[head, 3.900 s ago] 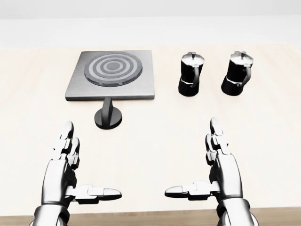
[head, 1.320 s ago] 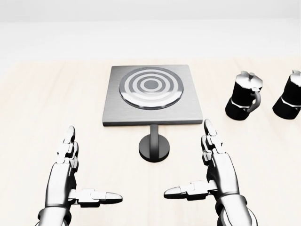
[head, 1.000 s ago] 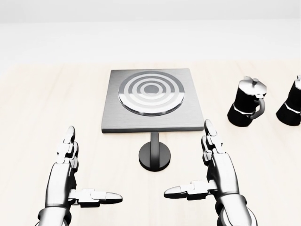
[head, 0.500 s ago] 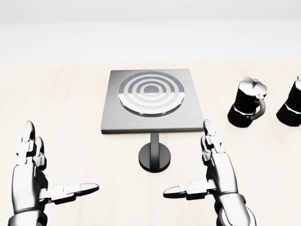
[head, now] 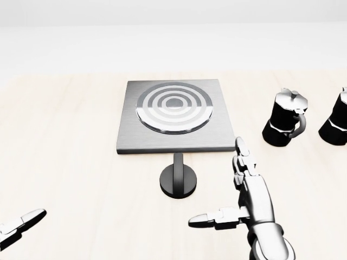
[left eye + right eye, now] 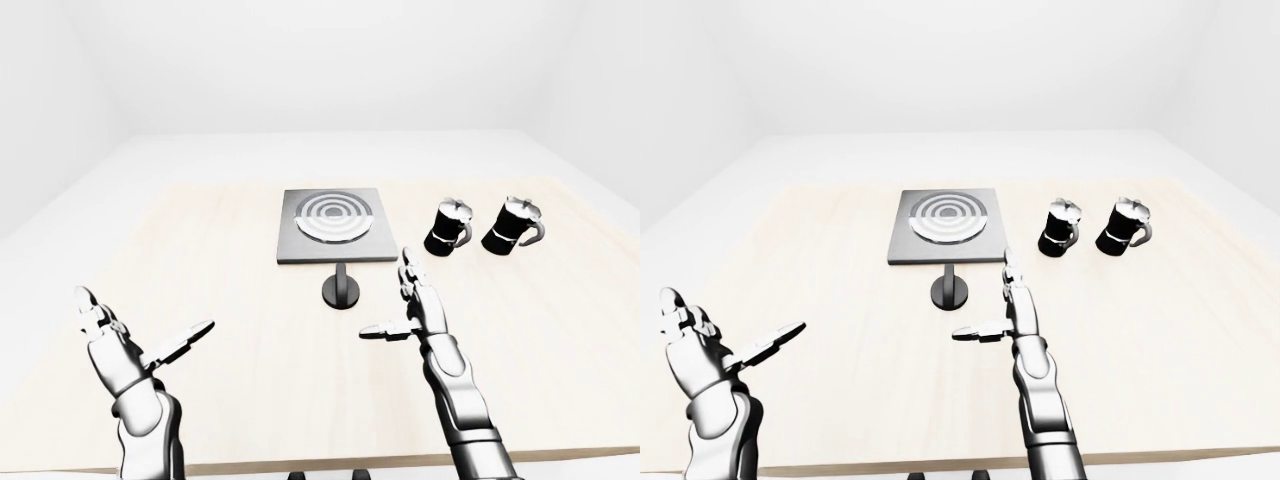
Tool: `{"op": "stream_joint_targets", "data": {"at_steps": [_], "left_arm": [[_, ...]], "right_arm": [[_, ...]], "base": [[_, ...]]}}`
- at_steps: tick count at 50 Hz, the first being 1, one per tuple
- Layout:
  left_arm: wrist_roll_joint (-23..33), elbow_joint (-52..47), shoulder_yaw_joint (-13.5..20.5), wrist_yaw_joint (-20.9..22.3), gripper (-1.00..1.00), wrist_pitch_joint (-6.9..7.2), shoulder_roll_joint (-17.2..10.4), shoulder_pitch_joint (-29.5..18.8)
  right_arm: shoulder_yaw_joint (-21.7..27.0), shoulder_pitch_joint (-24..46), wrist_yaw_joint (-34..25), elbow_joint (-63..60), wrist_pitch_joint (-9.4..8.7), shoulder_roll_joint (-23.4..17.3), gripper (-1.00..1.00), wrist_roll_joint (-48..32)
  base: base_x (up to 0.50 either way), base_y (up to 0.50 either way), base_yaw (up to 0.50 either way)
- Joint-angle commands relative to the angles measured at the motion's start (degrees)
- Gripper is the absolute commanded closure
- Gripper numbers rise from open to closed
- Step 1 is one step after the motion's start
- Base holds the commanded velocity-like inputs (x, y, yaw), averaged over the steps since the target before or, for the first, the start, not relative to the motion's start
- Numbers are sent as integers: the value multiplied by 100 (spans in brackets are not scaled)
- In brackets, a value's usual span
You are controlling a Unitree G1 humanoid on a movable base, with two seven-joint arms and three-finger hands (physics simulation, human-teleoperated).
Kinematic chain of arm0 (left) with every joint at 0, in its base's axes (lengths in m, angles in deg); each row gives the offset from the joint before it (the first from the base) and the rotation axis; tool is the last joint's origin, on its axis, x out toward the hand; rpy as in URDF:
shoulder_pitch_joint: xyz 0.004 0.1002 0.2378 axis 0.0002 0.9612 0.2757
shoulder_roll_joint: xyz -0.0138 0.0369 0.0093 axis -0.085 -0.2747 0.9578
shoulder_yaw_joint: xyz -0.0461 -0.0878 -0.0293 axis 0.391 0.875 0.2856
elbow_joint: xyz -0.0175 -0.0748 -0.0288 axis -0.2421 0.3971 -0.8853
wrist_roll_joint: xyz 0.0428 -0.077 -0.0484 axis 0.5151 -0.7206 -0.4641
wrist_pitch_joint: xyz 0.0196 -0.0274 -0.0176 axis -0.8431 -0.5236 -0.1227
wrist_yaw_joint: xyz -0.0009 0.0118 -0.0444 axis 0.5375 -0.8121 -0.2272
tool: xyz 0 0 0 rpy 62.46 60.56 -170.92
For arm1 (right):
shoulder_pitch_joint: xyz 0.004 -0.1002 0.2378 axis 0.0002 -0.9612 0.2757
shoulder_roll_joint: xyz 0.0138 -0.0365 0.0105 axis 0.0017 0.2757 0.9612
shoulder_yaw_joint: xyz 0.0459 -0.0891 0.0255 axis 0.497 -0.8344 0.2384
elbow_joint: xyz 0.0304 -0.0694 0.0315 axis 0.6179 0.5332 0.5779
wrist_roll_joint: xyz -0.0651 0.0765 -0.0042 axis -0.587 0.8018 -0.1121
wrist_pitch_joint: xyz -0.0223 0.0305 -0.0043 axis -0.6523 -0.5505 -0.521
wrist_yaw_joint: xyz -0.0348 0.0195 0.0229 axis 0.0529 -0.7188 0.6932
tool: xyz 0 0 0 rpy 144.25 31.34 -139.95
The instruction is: Turn off the stove.
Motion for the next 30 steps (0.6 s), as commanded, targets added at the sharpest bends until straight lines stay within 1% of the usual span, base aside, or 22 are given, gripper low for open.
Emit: {"op": "stream_joint_targets", "data": {"at_steps": [1,2,3,4,6,9,12,13,15,17,18,20,22,23,24,28,29,30], "left_arm": [[-30,-134,423,-86,-100,0,14,233],[-45,-138,460,-15,-100,0,14,282],[-42,-139,469,-4,-100,0,20,282],[-66,-112,522,164,-100,0,-14,370],[-104,-86,674,315,-100,0,-6,448],[-146,-101,845,559,-100,0,64,584],[-138,-30,924,656,-100,0,101,580],[-13,25,974,550,-100,0,96,564],[-152,76,1090,658,-100,0,58,592],[-185,69,1165,729,-100,0,61,625],[-217,62,1200,804,-100,0,64,654],[-255,38,1265,899,-100,0,82,703],[-309,48,1335,1074,-100,0,93,749],[-339,52,1359,1148,-100,0,101,754],[-333,75,1421,1114,-100,0,98,732],[-372,49,1479,1233,-100,0,145,769],[-368,62,1479,1239,-100,0,142,752],[-359,75,1482,1237,-100,0,139,739]], "right_arm": [[25,-48,59,-69,75,1,-100,13],[10,-53,72,-118,35,4,-100,-6],[9,-54,73,-122,32,4,-100,-7],[2,-36,73,-79,39,-1,-100,-25],[-6,-39,65,-100,18,-1,-100,-35],[-5,-47,58,-95,44,-1,-100,-41],[-23,-53,58,-93,52,4,-100,-67],[-34,-63,61,-124,20,9,-100,-79],[-29,-59,57,-79,60,3,-100,-90],[-37,-80,65,-183,-23,12,-100,-98],[-39,-79,64,-188,-35,13,-100,-101],[-34,-50,59,-94,11,5,-100,-109],[-49,-56,38,-128,-13,8,-100,-114],[-49,-60,29,-114,17,7,-100,-115],[-47,-61,30,-111,24,7,-100,-119],[-37,-51,19,-57,60,3,-100,-117],[-36,-49,15,-54,54,2,-100,-117],[-38,-47,29,-68,4,4,-100,-131]], "base": [[0,0,0],[0,0,0],[0,0,0],[0,0,0],[0,0,0],[0,0,0],[0,0,0],[0,0,0],[0,0,0],[0,0,0],[0,0,0],[0,0,0],[0,0,0],[0,0,0],[0,0,0],[0,0,0],[0,0,0],[0,0,0]]}}
